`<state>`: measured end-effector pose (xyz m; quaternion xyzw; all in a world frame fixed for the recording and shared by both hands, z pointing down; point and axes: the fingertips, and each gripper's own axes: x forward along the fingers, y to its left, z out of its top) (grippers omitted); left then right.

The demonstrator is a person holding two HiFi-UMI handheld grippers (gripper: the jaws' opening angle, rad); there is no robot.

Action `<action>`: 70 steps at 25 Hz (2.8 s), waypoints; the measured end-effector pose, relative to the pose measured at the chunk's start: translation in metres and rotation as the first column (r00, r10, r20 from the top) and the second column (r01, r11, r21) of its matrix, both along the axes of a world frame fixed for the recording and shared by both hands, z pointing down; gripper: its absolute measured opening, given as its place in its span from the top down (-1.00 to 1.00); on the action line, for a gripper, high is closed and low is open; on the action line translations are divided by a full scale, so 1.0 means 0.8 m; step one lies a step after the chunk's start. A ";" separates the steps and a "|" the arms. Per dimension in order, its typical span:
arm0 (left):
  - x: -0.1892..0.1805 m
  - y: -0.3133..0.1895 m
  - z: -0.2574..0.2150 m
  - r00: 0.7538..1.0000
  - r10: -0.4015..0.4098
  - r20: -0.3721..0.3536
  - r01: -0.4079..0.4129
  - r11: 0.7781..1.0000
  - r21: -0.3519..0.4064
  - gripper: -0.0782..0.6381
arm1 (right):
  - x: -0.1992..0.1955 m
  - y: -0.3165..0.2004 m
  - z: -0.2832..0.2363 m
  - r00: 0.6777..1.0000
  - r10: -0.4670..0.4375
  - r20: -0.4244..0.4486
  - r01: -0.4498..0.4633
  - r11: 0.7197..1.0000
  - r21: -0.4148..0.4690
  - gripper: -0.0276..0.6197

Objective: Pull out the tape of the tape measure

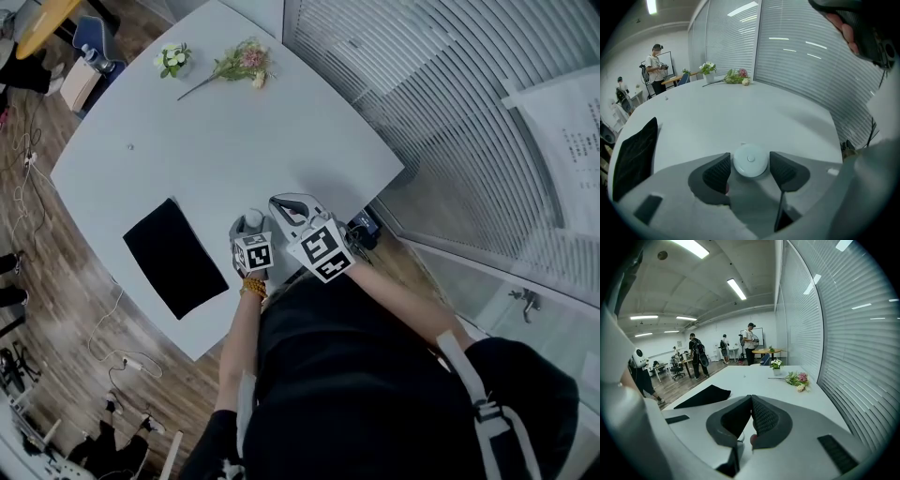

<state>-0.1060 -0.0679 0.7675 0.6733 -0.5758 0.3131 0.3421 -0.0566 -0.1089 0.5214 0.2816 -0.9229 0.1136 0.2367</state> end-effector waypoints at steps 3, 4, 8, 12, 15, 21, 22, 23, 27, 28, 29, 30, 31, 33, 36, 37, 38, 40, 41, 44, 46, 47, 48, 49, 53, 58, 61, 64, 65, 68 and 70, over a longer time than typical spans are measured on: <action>0.001 0.000 -0.002 1.000 0.022 0.002 -0.022 1.000 0.005 0.03 | 0.001 -0.002 0.001 1.000 0.011 -0.001 -0.011 1.000 -0.001 0.91; 0.003 -0.001 -0.002 0.999 0.036 0.006 -0.036 0.999 0.007 0.05 | 0.001 -0.003 0.002 1.000 0.013 -0.002 -0.013 1.000 -0.002 0.91; 0.006 -0.002 -0.003 0.998 0.067 0.009 -0.067 0.998 0.015 0.11 | -0.001 0.000 0.008 1.000 0.000 -0.014 0.000 1.000 -0.006 0.91; 0.005 -0.002 -0.002 0.995 0.095 0.005 -0.095 0.995 0.009 0.15 | -0.010 0.003 0.014 1.000 -0.020 -0.018 0.019 1.000 -0.010 0.91; 0.005 -0.003 -0.004 0.994 0.110 -0.001 -0.110 0.994 0.012 0.16 | -0.015 0.000 0.011 0.999 -0.028 -0.017 0.028 1.000 0.000 0.91; -0.001 0.001 -0.008 0.988 0.151 0.022 -0.151 0.988 0.014 0.16 | -0.015 -0.009 0.005 0.999 -0.037 -0.038 0.038 0.999 0.023 0.91; -0.004 0.001 -0.011 0.988 0.152 0.024 -0.153 0.988 0.021 0.16 | -0.014 -0.010 0.004 0.999 -0.037 -0.037 0.037 0.999 0.023 0.91; -0.006 0.000 -0.015 0.988 0.151 0.022 -0.151 0.988 0.031 0.16 | -0.014 -0.010 0.004 0.999 -0.036 -0.036 0.037 0.999 0.023 0.91; -0.016 0.001 -0.037 0.988 0.154 0.023 -0.155 0.985 0.073 0.16 | -0.013 -0.007 0.005 0.999 -0.040 -0.036 0.041 0.999 0.022 0.91; -0.019 0.002 -0.041 0.988 0.151 0.024 -0.153 0.985 0.086 0.16 | -0.014 -0.006 0.006 0.998 -0.044 -0.037 0.044 0.999 0.023 0.91; -0.023 0.003 -0.047 0.989 0.144 0.023 -0.146 0.984 0.098 0.16 | -0.015 -0.004 0.007 0.998 -0.048 -0.037 0.048 0.999 0.024 0.91; -0.028 0.004 -0.055 0.990 0.138 0.023 -0.140 0.984 0.110 0.16 | -0.017 -0.003 0.007 0.998 -0.052 -0.036 0.053 0.998 0.025 0.91; -0.031 0.004 -0.065 0.991 0.135 0.023 -0.137 0.983 0.123 0.16 | -0.018 -0.002 0.007 0.998 -0.057 -0.036 0.057 0.998 0.025 0.91; -0.035 0.005 -0.085 0.990 0.139 0.020 -0.140 0.978 0.152 0.16 | -0.020 0.001 0.006 0.997 -0.064 -0.034 0.065 0.998 0.026 0.91; -0.036 0.006 -0.111 0.987 0.160 0.024 -0.161 0.966 0.200 0.16 | -0.019 0.004 0.005 0.997 -0.070 -0.030 0.071 0.997 0.030 0.91; -0.037 0.006 -0.121 0.986 0.167 0.028 -0.169 0.962 0.214 0.16 | -0.019 0.005 0.005 0.997 -0.072 -0.029 0.073 0.997 0.032 0.91; -0.038 0.005 -0.130 0.984 0.174 0.033 -0.177 0.958 0.227 0.16 | -0.019 0.007 0.005 0.997 -0.075 -0.030 0.076 0.997 0.033 0.91; -0.041 0.006 -0.149 0.982 0.186 0.045 -0.191 0.949 0.250 0.16 | -0.019 0.013 0.007 0.996 -0.085 -0.032 0.086 0.996 0.031 0.91; -0.041 0.006 -0.159 0.980 0.192 0.051 -0.199 0.945 0.259 0.16 | -0.019 0.016 0.007 0.995 -0.093 -0.033 0.094 0.995 0.029 0.91; -0.041 0.005 -0.188 0.975 0.213 0.062 -0.222 0.931 0.290 0.16 | -0.019 0.023 0.010 0.993 -0.114 -0.038 0.115 0.993 0.027 0.91; -0.039 0.007 -0.208 0.972 0.228 0.058 -0.234 0.920 0.314 0.15 | -0.018 0.027 0.008 0.992 -0.124 -0.036 0.125 0.992 0.026 0.91; -0.038 0.008 -0.219 0.970 0.238 0.049 -0.241 0.914 0.327 0.15 | -0.018 0.028 0.007 0.991 -0.129 -0.033 0.130 0.991 0.026 0.91; -0.037 0.011 -0.230 0.967 0.251 0.037 -0.248 0.906 0.342 0.15 | -0.019 0.030 0.004 0.991 -0.134 -0.028 0.135 0.990 0.028 0.91; -0.035 0.013 -0.240 0.964 0.265 0.020 -0.255 0.899 0.356 0.15 | -0.020 0.031 0.002 0.990 -0.141 -0.023 0.141 0.990 0.030 0.91; -0.028 0.027 -0.272 0.943 0.331 -0.021 -0.296 0.868 0.398 0.15 | -0.021 0.041 -0.006 0.983 -0.181 0.020 0.180 0.983 0.032 0.91; -0.013 0.047 -0.302 0.883 0.469 -0.012 -0.419 0.799 0.432 0.15 | -0.021 0.067 -0.029 0.941 -0.330 0.073 0.321 0.940 0.111 0.91; 0.002 0.061 -0.318 0.830 0.557 -0.025 -0.490 0.749 0.447 0.15 | -0.021 0.078 -0.041 0.909 -0.395 0.129 0.385 0.918 0.097 0.91; 0.012 0.072 -0.321 0.784 0.620 0.006 -0.565 0.711 0.418 0.15 | -0.022 0.085 -0.047 0.879 -0.456 0.143 0.445 0.890 0.102 0.87; 0.015 0.075 -0.319 0.769 0.639 0.021 -0.591 0.699 0.402 0.15 | -0.024 0.087 -0.049 0.869 -0.471 0.151 0.460 0.882 0.102 0.86; 0.021 0.087 -0.311 0.719 0.694 0.048 -0.661 0.660 0.358 0.15 | -0.028 0.091 -0.054 0.840 -0.514 0.172 0.504 0.858 0.100 0.80; 0.023 0.096 -0.306 0.688 0.725 0.036 -0.690 0.638 0.342 0.15 | -0.030 0.097 -0.055 0.815 -0.549 0.185 0.543 0.835 0.087 0.78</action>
